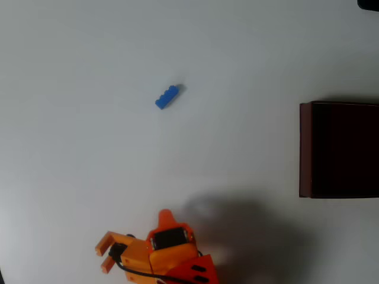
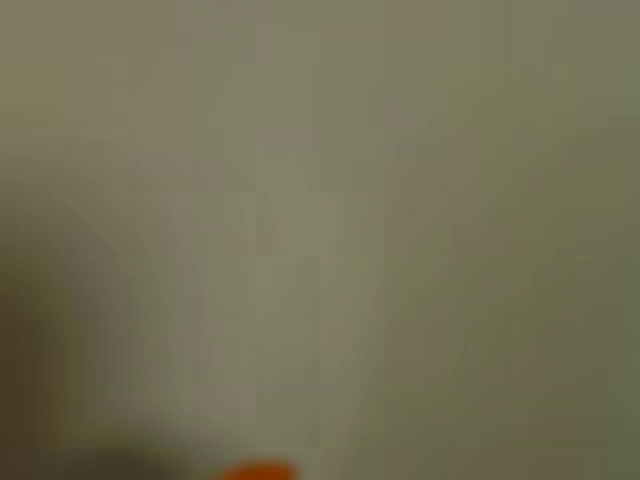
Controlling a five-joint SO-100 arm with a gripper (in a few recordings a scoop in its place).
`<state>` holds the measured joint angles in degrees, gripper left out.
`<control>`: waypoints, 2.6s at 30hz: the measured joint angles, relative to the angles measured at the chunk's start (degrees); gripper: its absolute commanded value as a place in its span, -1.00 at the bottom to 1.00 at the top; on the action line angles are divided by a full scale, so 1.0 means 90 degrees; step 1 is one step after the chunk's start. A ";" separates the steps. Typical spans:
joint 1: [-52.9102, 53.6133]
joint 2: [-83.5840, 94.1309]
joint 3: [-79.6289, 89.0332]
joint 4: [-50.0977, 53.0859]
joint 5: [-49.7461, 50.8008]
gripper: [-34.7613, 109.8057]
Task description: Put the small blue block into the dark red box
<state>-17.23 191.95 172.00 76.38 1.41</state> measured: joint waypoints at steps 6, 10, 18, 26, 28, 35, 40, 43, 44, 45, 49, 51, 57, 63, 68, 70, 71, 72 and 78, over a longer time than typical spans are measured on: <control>0.0000 0.0000 0.0000 0.0010 -0.0264 -0.43; -0.0010 -0.0010 0.0000 0.0010 -0.0215 -0.40; -0.0488 -0.0029 0.0264 -0.1172 0.1123 -0.36; 0.1123 -0.0322 -0.0762 -0.0146 0.3574 -0.32; 0.1270 -0.0674 -0.1201 -0.0088 0.4375 -0.31; 0.1074 -0.3203 -0.2705 0.0225 0.7969 -0.24; 0.0693 -0.4307 -0.3086 0.0000 1.0605 -0.23; 0.0459 -0.5107 -0.3350 -0.0234 1.1865 -0.23; 0.0352 -0.5430 -0.3506 -0.0254 1.2197 -0.23; 0.0312 -0.5801 -0.3740 -0.0283 1.2529 -0.22; 0.0000 -0.7363 -0.4834 -0.0283 1.3643 -0.22; -0.0254 -0.8115 -0.5254 -0.0527 1.4160 -0.20; -0.0527 -1.0303 -0.6641 -0.0918 1.5254 -0.19; -0.0371 -1.2422 -0.9053 0.0078 1.5137 -0.19; 0.0059 -1.3223 -1.0518 0.0889 1.4922 -0.18; 0.0166 -1.3262 -1.0674 0.1035 1.4893 -0.18; 0.0205 -1.3271 -1.0742 0.1045 1.4883 -0.18; 0.0264 -1.3350 -1.0801 0.0977 1.4893 -0.18; 0.0312 -1.3516 -1.1035 0.1240 1.5361 -0.17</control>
<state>-14.41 70.31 72.69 87.54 139.66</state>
